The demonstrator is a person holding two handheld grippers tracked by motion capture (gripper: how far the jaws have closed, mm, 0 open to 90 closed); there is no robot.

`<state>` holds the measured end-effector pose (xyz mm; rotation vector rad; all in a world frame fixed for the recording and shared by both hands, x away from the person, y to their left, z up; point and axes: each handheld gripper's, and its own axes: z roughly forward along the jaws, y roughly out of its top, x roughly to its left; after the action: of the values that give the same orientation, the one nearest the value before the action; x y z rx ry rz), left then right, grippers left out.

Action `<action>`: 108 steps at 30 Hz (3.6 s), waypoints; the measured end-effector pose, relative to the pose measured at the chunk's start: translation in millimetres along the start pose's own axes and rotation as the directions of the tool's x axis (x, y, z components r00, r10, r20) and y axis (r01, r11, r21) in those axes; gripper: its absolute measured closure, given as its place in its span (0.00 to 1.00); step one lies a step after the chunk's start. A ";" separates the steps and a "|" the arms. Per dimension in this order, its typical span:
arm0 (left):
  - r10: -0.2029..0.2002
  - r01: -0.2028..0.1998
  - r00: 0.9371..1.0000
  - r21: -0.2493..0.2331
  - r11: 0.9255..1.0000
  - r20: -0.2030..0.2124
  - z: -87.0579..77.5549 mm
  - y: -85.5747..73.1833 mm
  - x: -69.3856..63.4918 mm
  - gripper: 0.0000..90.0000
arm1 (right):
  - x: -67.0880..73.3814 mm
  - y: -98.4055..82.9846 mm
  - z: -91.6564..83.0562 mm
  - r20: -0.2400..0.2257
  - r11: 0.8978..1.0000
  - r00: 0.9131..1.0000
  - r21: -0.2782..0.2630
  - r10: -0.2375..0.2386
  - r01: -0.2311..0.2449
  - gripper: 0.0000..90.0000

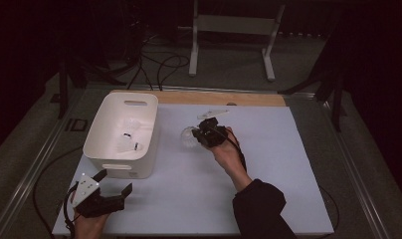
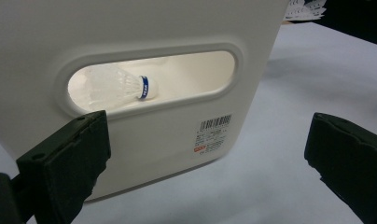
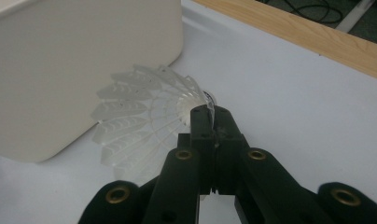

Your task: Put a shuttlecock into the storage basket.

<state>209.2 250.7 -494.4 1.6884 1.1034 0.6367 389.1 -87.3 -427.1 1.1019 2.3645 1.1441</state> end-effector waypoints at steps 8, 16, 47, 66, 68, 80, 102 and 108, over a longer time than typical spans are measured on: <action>0.000 0.000 1.000 0.002 1.000 0.001 -0.1 0.1 0.1 0.01 | 1.4 3.9 -0.1 -0.002 1.000 1.000 -0.003 0.008 -0.008 0.99; -0.003 0.003 1.000 -0.004 1.000 0.000 0.2 -0.1 0.0 0.01 | 5.0 12.0 -2.2 -0.006 1.000 1.000 -0.009 -0.003 0.003 0.99; -0.003 0.003 1.000 -0.003 1.000 0.000 -0.1 0.0 0.1 0.01 | 14.6 34.1 -10.7 -0.022 0.999 0.999 -0.048 -0.026 0.024 0.99; 0.000 0.000 1.000 0.000 1.000 0.000 -0.2 0.0 0.3 0.01 | 15.8 45.7 -16.8 -0.024 0.997 0.999 -0.069 -0.033 0.031 0.99; 0.000 0.000 1.000 0.000 1.000 0.000 -0.2 0.0 0.2 0.01 | 15.7 46.8 -17.5 -0.025 0.997 0.999 -0.070 -0.030 0.028 0.99; -0.001 0.001 1.000 -0.001 1.000 0.001 -0.3 0.0 0.2 0.01 | 16.9 54.2 -22.3 -0.024 0.996 0.999 -0.082 -0.037 0.035 0.99; -0.002 0.002 1.000 -0.003 1.000 0.001 0.2 0.0 0.1 0.01 | 19.4 65.9 -26.1 -0.031 0.994 0.999 -0.098 -0.041 0.038 0.99; -0.003 0.003 1.000 -0.002 1.000 0.001 0.0 0.0 0.2 0.01 | 19.4 68.0 -27.2 -0.032 0.994 0.999 -0.103 -0.041 0.038 0.99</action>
<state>209.3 250.9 -494.4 1.6844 1.1039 0.6348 396.2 -60.9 -356.4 1.0048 2.3142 1.2645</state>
